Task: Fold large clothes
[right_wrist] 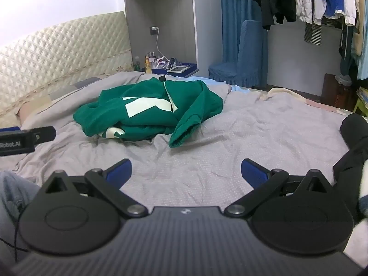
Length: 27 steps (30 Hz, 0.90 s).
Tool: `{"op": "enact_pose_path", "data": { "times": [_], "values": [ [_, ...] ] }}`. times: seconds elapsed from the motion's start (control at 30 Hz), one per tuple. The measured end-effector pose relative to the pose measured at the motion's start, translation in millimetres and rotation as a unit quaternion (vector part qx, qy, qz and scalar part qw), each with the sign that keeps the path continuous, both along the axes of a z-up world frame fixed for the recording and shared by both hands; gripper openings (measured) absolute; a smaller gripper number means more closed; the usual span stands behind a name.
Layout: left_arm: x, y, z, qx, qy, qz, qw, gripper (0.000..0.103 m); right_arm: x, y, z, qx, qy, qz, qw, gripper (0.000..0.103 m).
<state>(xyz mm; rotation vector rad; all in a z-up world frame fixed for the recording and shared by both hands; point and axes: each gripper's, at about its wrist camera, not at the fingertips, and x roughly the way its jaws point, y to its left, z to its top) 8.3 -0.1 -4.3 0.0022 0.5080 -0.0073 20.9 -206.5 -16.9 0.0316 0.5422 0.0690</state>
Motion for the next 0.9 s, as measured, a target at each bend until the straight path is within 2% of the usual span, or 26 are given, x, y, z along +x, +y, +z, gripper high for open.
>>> {"op": "enact_pose_path", "data": {
  "times": [0.9],
  "values": [
    [-14.2,4.2,4.3,-0.009,-0.016,-0.001,0.9998,0.103,-8.4,8.4,6.0,0.003,-0.004,0.006,1.000,0.103]
  ]
}}
